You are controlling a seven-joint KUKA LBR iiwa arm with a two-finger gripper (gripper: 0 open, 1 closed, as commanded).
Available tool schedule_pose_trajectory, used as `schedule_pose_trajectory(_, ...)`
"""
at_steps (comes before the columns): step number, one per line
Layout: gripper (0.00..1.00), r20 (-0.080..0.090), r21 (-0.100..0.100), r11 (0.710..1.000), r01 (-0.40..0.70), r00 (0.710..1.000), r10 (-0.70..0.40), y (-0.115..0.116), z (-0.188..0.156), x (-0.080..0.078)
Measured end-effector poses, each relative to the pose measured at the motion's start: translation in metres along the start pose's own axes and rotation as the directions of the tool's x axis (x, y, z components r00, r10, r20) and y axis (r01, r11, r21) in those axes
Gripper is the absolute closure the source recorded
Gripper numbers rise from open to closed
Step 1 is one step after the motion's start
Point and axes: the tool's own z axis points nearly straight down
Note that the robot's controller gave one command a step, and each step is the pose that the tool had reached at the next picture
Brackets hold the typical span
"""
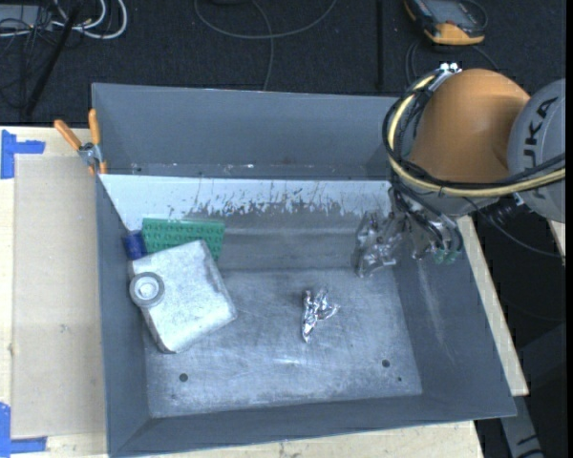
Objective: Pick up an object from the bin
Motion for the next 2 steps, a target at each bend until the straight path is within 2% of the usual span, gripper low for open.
schedule_pose_trajectory(1,0.0,-0.009,-0.001,1.0,0.002,1.0,-0.002,0.0,0.005,0.002)
schedule_pose_trajectory(2,0.0,-0.006,-0.002,0.985,0.174,0.985,-0.174,0.044,0.137,-0.02)
